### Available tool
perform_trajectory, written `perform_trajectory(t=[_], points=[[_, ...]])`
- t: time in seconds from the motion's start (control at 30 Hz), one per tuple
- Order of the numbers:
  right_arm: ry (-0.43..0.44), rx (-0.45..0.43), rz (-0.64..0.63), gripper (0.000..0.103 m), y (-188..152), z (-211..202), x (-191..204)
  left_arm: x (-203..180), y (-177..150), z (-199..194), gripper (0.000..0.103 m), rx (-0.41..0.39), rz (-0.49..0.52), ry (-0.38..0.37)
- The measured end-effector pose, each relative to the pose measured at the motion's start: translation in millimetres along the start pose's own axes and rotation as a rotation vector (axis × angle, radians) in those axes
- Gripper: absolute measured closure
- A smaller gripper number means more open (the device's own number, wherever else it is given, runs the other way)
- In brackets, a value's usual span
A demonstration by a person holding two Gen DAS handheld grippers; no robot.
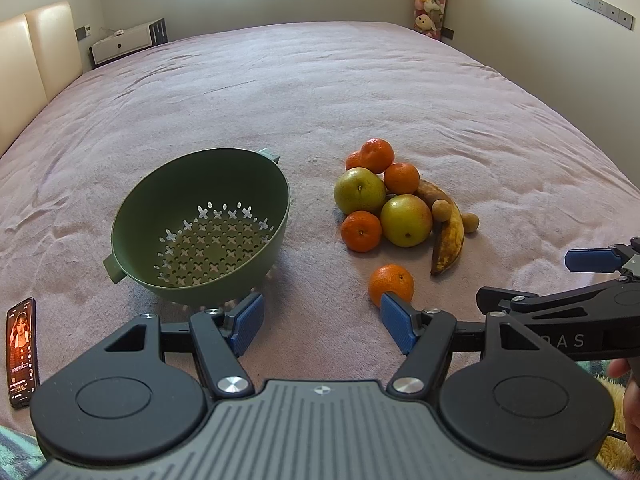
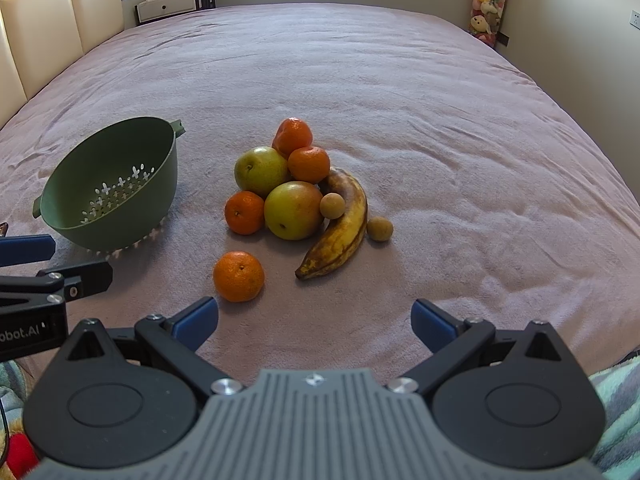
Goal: Organize fruits
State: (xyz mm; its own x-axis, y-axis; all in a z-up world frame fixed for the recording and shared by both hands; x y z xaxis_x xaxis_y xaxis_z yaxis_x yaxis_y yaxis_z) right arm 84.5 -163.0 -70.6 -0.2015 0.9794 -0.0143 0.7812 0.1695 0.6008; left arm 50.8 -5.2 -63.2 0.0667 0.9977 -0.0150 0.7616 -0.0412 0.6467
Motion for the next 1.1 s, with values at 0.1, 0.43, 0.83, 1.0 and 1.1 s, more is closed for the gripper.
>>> perform_trajectory(t=[0.1, 0.43, 0.83, 1.0, 1.1], points=[[0.001, 0.000, -0.001, 0.004, 0.0, 0.1, 0.1, 0.1, 0.0, 0.0, 0.024, -0.001, 0.000, -0.001], [-0.001, 0.000, -0.002, 0.004, -0.4, 0.4, 0.9, -0.3, -0.1, 0.2, 0.024, 0.000, 0.001, -0.001], [-0.001, 0.002, -0.001, 0.004, -0.2, 1.5, 1.3, 0.3, 0.1, 0.2, 0.024, -0.001, 0.000, -0.003], [0.005, -0.004, 0.004, 0.004, -3.6, 4.3, -2.0, -3.2, 0.5, -1.2, 0.024, -0.003, -0.010, -0.019], [0.007, -0.019, 0.004, 0.004, -1.5, 3.8, -2.8, -5.3, 3.4, -2.8, 0.024, -0.010, -0.022, -0.043]])
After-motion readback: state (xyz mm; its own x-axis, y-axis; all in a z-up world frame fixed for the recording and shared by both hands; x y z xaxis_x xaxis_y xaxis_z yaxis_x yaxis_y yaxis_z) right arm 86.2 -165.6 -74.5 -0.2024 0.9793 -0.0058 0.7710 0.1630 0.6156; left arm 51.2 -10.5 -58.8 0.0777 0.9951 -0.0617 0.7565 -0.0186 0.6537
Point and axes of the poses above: each gripper's, at about its wrist camera, not at the fingertips, and z roughly the way its jaws point, x to its left, y to its top, the point moved 8 cm from there along z, roughly the way its jaws point, and after that the axes turned 2 degrees about -y, right-handed, at the moved point
